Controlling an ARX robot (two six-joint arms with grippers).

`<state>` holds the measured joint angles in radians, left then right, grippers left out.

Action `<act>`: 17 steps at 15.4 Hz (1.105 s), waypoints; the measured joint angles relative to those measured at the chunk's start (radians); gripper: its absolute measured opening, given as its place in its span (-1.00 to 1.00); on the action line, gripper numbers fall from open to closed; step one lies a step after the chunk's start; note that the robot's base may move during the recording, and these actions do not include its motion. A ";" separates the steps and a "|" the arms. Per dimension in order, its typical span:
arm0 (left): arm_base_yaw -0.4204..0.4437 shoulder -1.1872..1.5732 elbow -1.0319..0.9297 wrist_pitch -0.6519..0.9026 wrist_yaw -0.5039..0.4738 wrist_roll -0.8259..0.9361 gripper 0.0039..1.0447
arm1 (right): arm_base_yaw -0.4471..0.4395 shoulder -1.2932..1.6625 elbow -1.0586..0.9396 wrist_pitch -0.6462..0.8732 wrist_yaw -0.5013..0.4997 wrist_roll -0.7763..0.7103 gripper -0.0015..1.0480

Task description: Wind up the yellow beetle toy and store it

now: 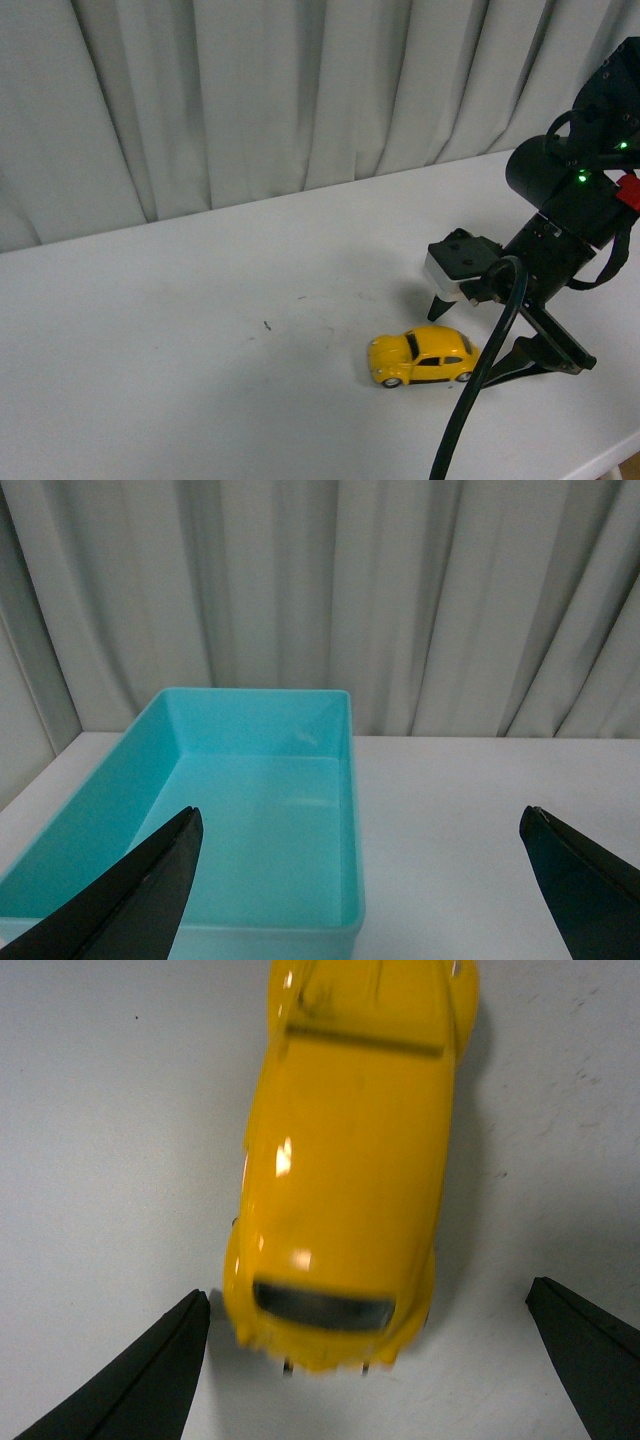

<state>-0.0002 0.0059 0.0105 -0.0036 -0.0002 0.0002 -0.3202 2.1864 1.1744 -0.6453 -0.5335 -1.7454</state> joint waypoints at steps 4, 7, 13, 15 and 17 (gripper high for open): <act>0.000 0.000 0.000 0.000 0.000 0.000 0.88 | 0.000 0.000 0.000 0.002 0.000 -0.002 0.87; 0.000 0.000 0.000 0.000 0.000 0.000 0.88 | 0.000 0.000 0.000 0.003 0.000 -0.002 0.87; 0.000 0.000 0.000 0.000 0.000 0.000 0.88 | 0.001 0.000 -0.006 0.028 -0.008 0.007 0.87; 0.000 0.000 0.000 0.000 0.000 0.000 0.88 | 0.012 -0.007 -0.008 0.051 -0.027 0.016 0.87; 0.000 0.000 0.000 0.000 0.000 0.000 0.88 | 0.035 -0.044 -0.008 0.070 -0.044 0.017 0.87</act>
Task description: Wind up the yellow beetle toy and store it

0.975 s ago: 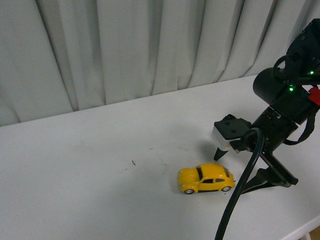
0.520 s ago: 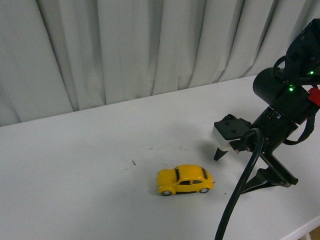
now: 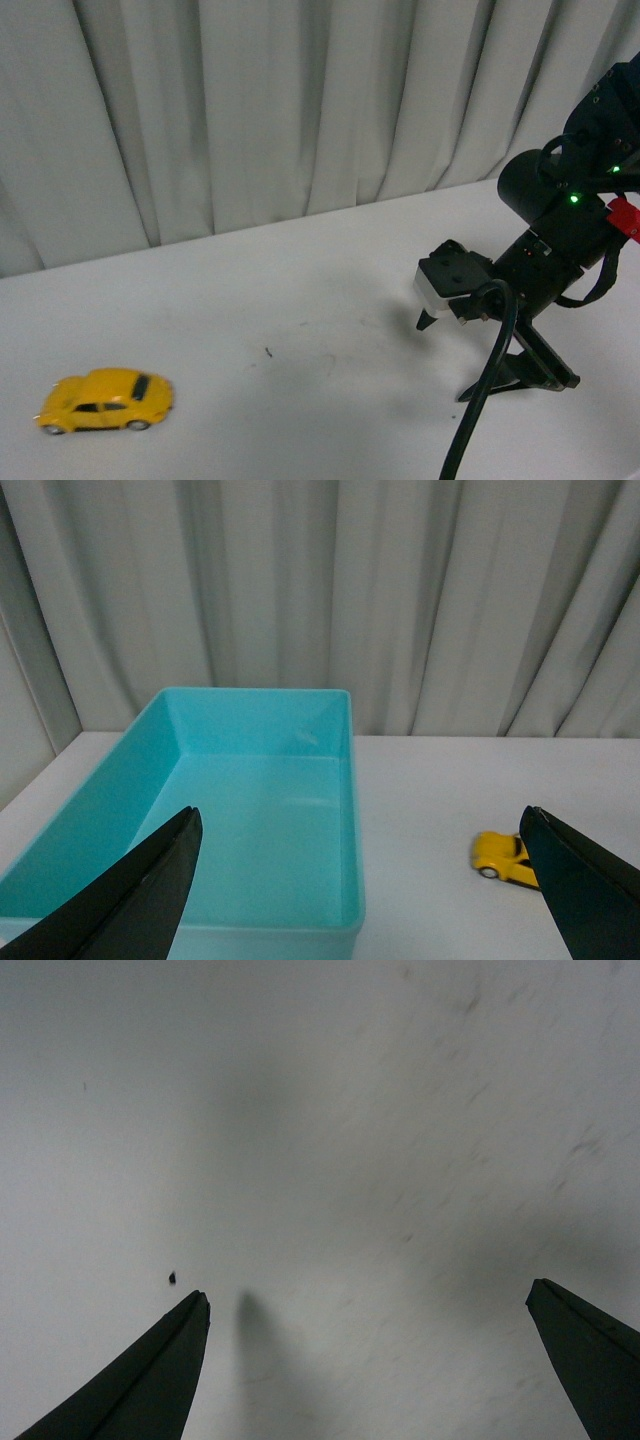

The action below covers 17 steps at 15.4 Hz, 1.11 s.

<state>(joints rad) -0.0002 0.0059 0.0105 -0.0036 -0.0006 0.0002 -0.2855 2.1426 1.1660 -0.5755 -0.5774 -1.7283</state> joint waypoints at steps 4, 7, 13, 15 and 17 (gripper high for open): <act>0.000 0.000 0.000 0.000 0.000 0.000 0.88 | 0.043 -0.185 0.042 -0.003 -0.102 0.031 0.87; 0.000 0.000 0.000 0.000 0.000 0.000 0.88 | 0.043 -0.317 0.069 -0.023 -0.132 0.041 0.87; 0.000 0.000 0.000 0.000 0.000 0.000 0.88 | 0.101 -0.630 -0.093 0.328 -0.018 0.172 0.72; 0.000 0.000 0.000 0.000 0.002 0.000 0.88 | 0.192 -0.847 -0.472 0.891 0.352 0.770 0.27; 0.000 0.000 0.000 0.000 -0.001 0.000 0.88 | 0.216 -1.045 -0.661 1.136 0.512 1.298 -0.18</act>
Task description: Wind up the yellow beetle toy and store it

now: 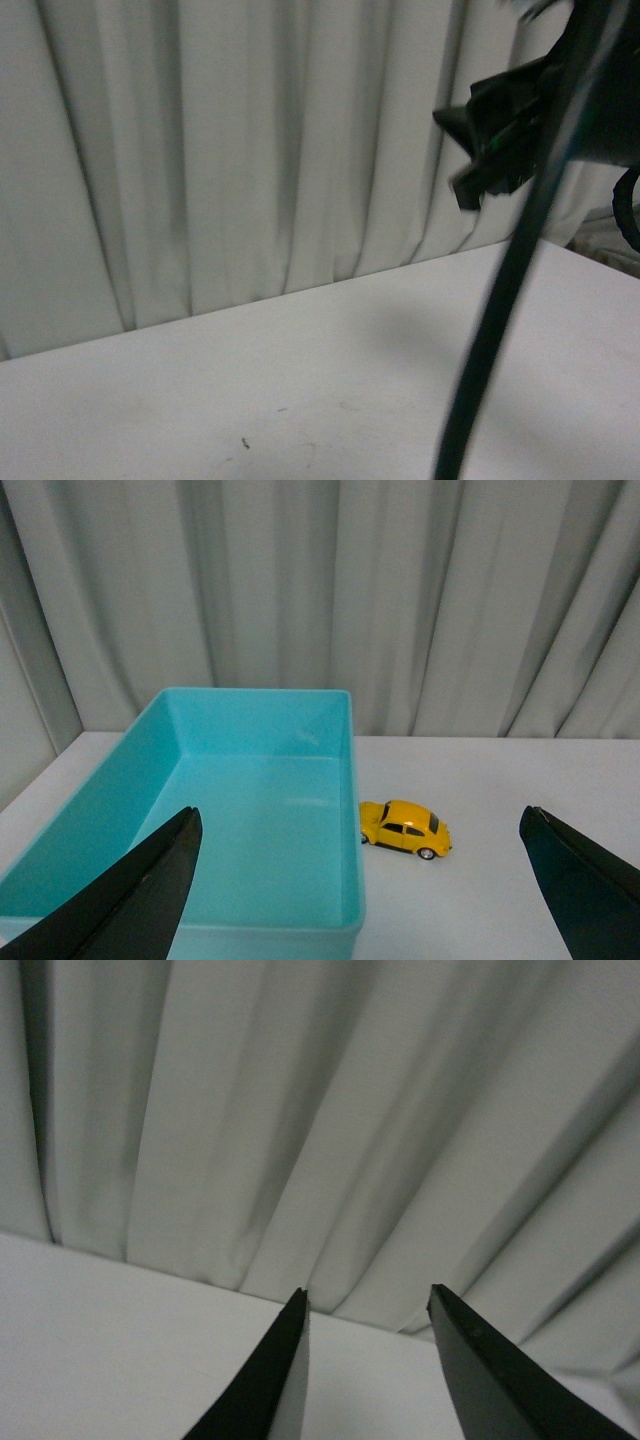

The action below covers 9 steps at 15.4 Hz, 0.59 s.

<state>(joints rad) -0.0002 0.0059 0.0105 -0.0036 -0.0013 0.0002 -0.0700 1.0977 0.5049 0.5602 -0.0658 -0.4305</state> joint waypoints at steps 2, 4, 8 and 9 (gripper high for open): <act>0.000 0.000 0.000 0.000 0.002 0.000 0.88 | 0.072 -0.203 -0.106 -0.077 0.054 0.288 -0.62; 0.000 0.000 0.000 0.000 0.000 0.000 0.88 | 0.076 -0.290 -0.195 -0.052 0.062 0.380 -0.96; 0.000 0.000 0.000 0.000 0.001 0.000 0.88 | 0.076 -0.401 -0.320 -0.051 0.064 0.412 -0.96; 0.000 0.000 0.000 0.000 0.001 0.000 0.88 | 0.076 -0.434 -0.342 -0.057 0.064 0.413 -0.96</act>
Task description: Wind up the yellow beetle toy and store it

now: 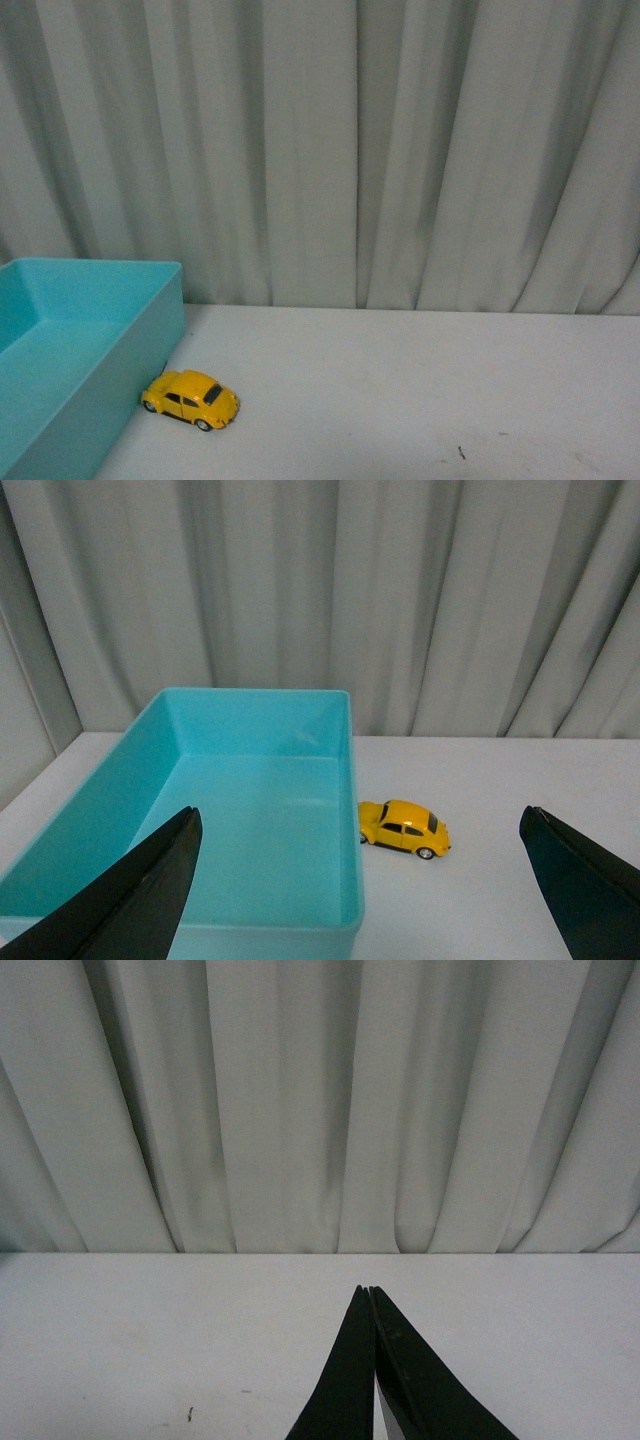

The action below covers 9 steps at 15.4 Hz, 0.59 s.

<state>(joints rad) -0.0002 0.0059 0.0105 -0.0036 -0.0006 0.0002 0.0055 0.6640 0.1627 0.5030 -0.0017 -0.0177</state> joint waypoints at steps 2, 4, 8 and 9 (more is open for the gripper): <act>0.000 0.000 0.000 0.000 0.000 0.000 0.88 | 0.000 -0.057 -0.043 -0.021 0.000 0.000 -0.96; 0.000 0.000 0.000 0.000 0.000 0.000 0.88 | 0.000 -0.118 -0.069 -0.051 0.000 0.000 -0.96; 0.000 0.000 0.000 0.000 0.000 0.000 0.88 | 0.000 -0.239 -0.113 -0.131 0.000 0.002 -0.96; 0.000 0.000 0.000 0.000 0.000 0.000 0.88 | 0.000 -0.269 -0.118 -0.151 0.000 0.002 -0.96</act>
<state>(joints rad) -0.0002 0.0059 0.0105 -0.0036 -0.0006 0.0002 0.0055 0.3950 0.0448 0.3515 -0.0017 -0.0154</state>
